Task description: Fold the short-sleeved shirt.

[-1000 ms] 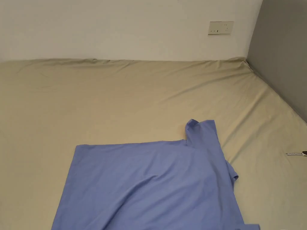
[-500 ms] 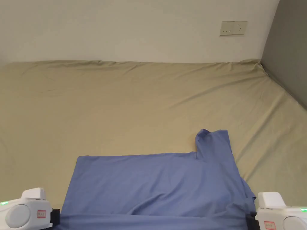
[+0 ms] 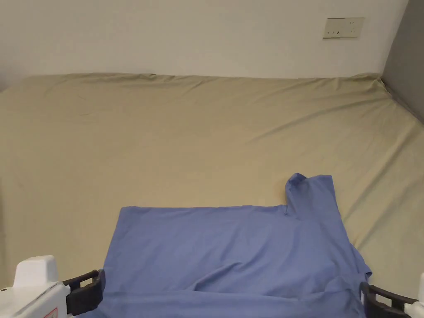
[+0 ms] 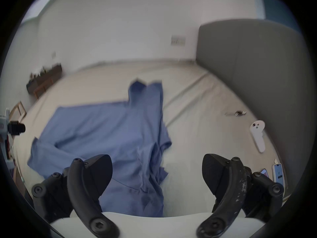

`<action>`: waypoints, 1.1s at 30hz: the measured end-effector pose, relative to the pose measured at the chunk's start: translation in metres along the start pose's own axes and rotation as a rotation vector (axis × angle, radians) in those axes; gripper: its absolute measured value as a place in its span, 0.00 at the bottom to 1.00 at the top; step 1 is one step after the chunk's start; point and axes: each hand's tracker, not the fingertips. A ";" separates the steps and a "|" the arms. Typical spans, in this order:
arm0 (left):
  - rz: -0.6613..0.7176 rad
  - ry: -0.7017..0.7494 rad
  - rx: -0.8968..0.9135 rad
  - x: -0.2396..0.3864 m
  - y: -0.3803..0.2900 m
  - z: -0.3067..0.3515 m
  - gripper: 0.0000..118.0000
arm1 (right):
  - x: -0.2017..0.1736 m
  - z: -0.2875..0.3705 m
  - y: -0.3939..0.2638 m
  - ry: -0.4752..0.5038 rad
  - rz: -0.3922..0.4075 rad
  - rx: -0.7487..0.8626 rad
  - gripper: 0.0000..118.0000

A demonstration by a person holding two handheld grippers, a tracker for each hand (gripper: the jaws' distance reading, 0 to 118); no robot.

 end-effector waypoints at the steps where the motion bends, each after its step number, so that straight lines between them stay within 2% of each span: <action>1: 0.023 -0.018 0.041 -0.001 -0.003 0.017 0.78 | 0.001 0.016 -0.001 -0.002 -0.030 0.036 0.91; 2: 0.047 -0.048 0.073 -0.009 -0.011 0.023 0.66 | 0.002 0.033 -0.003 0.026 -0.054 0.059 0.85; 3: 0.063 -0.071 0.093 -0.010 -0.015 0.036 0.39 | 0.002 0.047 -0.006 0.051 -0.071 0.092 0.69; 4: 0.077 -0.079 0.101 -0.010 -0.020 0.046 0.18 | 0.003 0.059 -0.010 0.065 -0.087 0.116 0.51; 5: 0.081 -0.078 0.096 -0.012 -0.027 0.053 0.04 | 0.003 0.068 -0.015 0.076 -0.089 0.119 0.29; 6: 0.082 -0.080 0.093 -0.014 -0.033 0.058 0.02 | 0.003 0.075 -0.018 0.069 -0.086 0.113 0.04; 8: 0.088 -0.105 0.066 -0.018 -0.044 0.068 0.00 | 0.003 0.087 -0.028 0.100 -0.107 0.109 0.01; 9: 0.097 -0.119 0.057 -0.019 -0.049 0.071 0.00 | 0.003 0.091 -0.032 0.136 -0.106 0.094 0.01; 14: 0.113 -0.096 -0.057 -0.027 -0.067 0.056 0.00 | -0.006 0.104 -0.045 0.111 -0.079 0.067 0.01; 16: 0.118 -0.068 -0.164 -0.032 -0.068 0.036 0.00 | -0.006 0.104 -0.047 0.115 -0.087 0.056 0.01; 17: 0.126 -0.051 -0.200 -0.034 -0.069 0.023 0.05 | -0.005 0.105 -0.047 0.112 -0.090 0.051 0.01; 18: 0.130 -0.031 -0.254 -0.034 -0.069 0.011 0.20 | -0.004 0.105 -0.048 0.111 -0.091 0.046 0.01; 21: 0.126 -0.012 -0.375 -0.037 -0.075 -0.024 0.82 | 0.001 0.101 -0.051 0.109 -0.093 0.029 0.01; 22: 0.133 0.008 -0.420 -0.039 -0.077 -0.037 0.83 | 0.001 0.099 -0.053 0.109 -0.094 0.023 0.01; 24: 0.139 0.031 -0.459 -0.036 -0.083 -0.051 0.82 | 0.005 0.091 -0.058 0.106 -0.090 -0.001 0.01; 25: 0.120 0.034 -0.455 -0.033 -0.083 -0.051 0.77 | 0.005 0.088 -0.060 0.102 -0.087 -0.015 0.01; 26: 0.104 0.038 -0.458 -0.031 -0.084 -0.051 0.67 | 0.004 0.086 -0.062 0.098 -0.084 -0.028 0.01; 27: 0.090 0.050 -0.469 -0.027 -0.086 -0.053 0.49 | 0.003 0.083 -0.065 0.092 -0.078 -0.041 0.01; 28: 0.076 0.063 -0.473 -0.022 -0.087 -0.054 0.42 | 0.003 0.079 -0.067 0.081 -0.069 -0.058 0.02; 29: 0.047 0.084 -0.460 -0.019 -0.087 -0.052 0.40 | 0.002 0.074 -0.069 0.061 -0.060 -0.082 0.02; 30: 0.035 0.071 -0.450 -0.012 -0.084 -0.045 0.26 | 0.002 0.068 -0.070 0.038 -0.049 -0.111 0.12; 31: 0.028 0.040 -0.444 -0.010 -0.083 -0.042 0.08 | 0.001 0.064 -0.070 0.035 -0.042 -0.154 0.31; 32: 0.034 0.011 -0.445 -0.007 -0.083 -0.041 0.03 | 0.001 0.055 -0.072 0.026 -0.046 -0.200 0.56; 33: 0.033 0.022 -0.447 -0.004 -0.082 -0.039 0.03 | 0.002 0.045 -0.074 0.020 -0.055 -0.237 0.89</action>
